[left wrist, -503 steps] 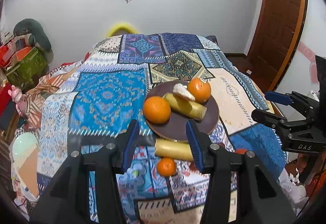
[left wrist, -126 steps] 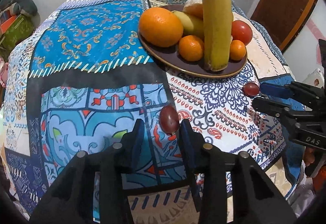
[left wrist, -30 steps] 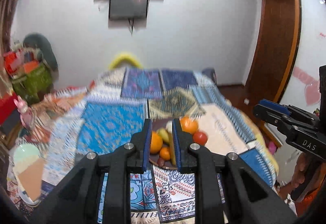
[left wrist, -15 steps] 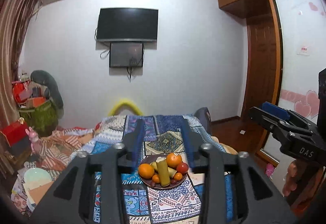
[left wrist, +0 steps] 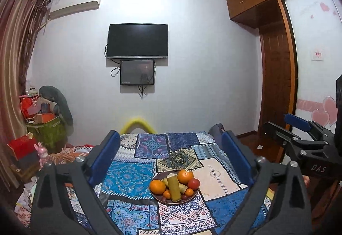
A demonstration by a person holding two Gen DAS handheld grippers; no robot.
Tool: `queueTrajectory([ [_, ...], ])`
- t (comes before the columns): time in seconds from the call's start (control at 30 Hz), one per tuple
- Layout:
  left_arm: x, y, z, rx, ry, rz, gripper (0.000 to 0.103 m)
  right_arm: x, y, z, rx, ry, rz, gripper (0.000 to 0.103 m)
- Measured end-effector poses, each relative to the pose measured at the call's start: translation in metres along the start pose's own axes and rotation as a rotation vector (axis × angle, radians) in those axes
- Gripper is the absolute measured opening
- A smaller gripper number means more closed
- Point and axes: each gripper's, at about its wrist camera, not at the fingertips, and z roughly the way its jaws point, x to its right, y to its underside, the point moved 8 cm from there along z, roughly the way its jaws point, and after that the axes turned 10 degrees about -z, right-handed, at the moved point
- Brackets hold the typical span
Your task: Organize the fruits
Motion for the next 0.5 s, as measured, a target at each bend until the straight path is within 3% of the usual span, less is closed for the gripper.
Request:
queueTrajectory([
  [0.5, -0.003, 0.005, 0.002, -0.003, -0.031, -0.008, 0.102, -0.002, 0.005, -0.011, 0.001, 0.003, -0.025, 0.103],
])
